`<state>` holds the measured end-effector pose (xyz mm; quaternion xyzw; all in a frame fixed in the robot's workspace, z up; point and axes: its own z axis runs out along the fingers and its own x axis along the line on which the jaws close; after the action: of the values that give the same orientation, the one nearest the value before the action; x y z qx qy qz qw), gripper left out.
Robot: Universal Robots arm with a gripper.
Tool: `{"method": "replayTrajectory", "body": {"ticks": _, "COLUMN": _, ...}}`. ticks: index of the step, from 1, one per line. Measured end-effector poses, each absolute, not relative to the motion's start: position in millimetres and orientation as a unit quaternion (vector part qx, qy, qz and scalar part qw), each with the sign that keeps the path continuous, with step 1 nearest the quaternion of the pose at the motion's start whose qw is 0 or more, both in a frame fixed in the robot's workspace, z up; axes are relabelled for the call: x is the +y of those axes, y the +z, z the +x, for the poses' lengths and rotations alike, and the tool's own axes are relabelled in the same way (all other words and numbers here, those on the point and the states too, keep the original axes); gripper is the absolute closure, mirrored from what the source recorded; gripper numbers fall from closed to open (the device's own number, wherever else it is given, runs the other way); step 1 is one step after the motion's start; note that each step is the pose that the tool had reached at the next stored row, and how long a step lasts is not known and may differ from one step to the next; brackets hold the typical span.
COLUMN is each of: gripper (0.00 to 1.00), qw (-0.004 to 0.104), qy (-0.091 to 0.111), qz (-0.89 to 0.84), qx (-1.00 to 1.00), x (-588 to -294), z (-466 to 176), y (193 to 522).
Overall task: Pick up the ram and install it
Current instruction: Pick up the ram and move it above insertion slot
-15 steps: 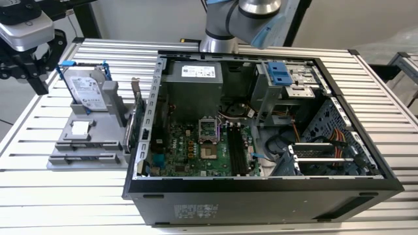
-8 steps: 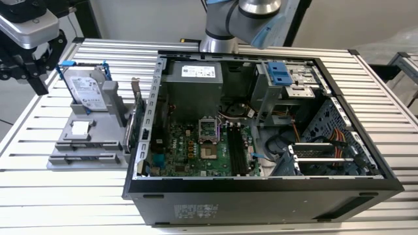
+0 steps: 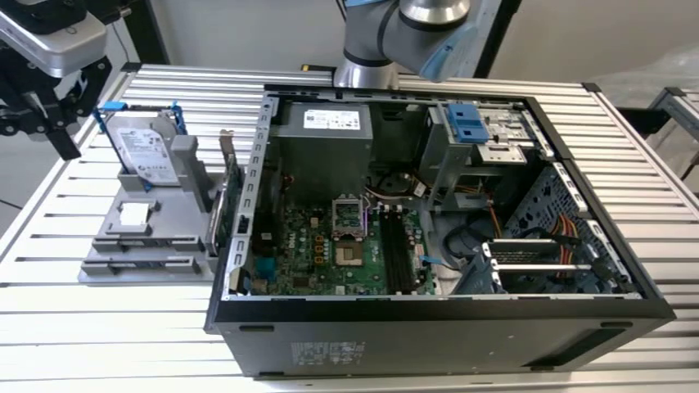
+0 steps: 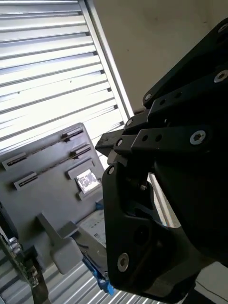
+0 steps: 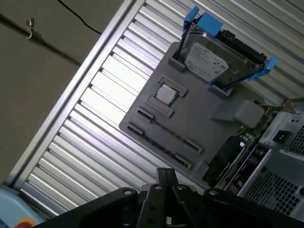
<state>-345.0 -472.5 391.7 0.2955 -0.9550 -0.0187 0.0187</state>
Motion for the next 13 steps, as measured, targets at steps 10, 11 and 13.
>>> {"method": "replayTrajectory", "body": {"ticks": 10, "gripper": 1.0, "qw": 0.019, "qy": -0.018, "qz": 0.333, "qx": -0.943, "x": -472.5, "z": -345.0, "y": 391.7}}
{"method": "replayTrajectory", "body": {"ticks": 11, "gripper": 1.0, "qw": 0.019, "qy": -0.018, "qz": 0.336, "qx": -0.941, "x": -472.5, "z": -345.0, "y": 391.7}}
{"method": "replayTrajectory", "body": {"ticks": 13, "gripper": 1.0, "qw": 0.02, "qy": -0.018, "qz": 0.345, "qx": -0.938, "x": -472.5, "z": -345.0, "y": 391.7}}
